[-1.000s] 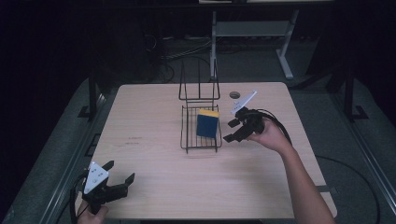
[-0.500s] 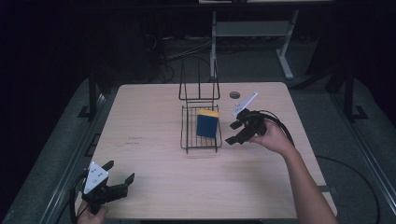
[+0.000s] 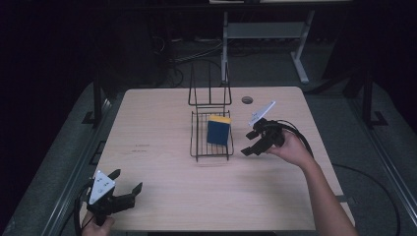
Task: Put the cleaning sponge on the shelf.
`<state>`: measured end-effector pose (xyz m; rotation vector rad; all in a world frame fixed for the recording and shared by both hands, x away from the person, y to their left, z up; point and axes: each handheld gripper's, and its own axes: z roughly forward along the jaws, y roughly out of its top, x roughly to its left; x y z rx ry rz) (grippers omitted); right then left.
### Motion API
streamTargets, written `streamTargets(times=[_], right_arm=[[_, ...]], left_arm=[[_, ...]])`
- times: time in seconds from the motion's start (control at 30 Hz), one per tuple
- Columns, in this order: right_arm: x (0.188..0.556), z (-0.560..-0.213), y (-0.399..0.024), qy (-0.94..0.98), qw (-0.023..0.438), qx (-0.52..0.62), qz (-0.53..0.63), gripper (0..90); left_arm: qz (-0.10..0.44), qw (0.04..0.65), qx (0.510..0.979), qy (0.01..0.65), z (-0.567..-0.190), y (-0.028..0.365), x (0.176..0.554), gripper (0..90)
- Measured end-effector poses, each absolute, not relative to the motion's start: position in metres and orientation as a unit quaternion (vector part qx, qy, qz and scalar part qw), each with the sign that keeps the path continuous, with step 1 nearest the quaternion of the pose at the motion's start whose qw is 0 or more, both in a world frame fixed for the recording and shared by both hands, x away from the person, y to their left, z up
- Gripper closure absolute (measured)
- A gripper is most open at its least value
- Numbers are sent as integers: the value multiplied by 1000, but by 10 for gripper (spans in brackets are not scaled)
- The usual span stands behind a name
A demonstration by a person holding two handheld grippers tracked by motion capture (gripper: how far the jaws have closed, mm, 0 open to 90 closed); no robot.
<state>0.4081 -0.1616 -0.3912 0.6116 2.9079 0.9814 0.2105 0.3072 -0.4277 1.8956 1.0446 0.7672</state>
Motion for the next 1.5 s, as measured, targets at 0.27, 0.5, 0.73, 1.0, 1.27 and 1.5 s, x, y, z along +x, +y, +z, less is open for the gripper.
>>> streamTargets(times=[0.27, 0.5, 0.73, 1.0, 1.27, 1.5], right_arm=[[398, -395, -167, 929, 7, 195, 314, 259], [392, -399, -172, 927, 8, 200, 318, 259], [388, -406, -177, 926, 6, 204, 318, 259], [379, -409, -184, 924, 12, 208, 322, 247], [369, -412, -193, 925, 19, 211, 317, 240], [357, -413, -197, 922, 20, 213, 322, 231]], left_arm=[[305, 410, 753, 414, -428, 307, 210, 141], [305, 409, 754, 414, -428, 307, 210, 141], [305, 409, 754, 414, -428, 306, 210, 141], [305, 409, 755, 413, -428, 306, 210, 141], [306, 408, 755, 413, -428, 305, 210, 141], [306, 408, 755, 413, -428, 305, 210, 141]])
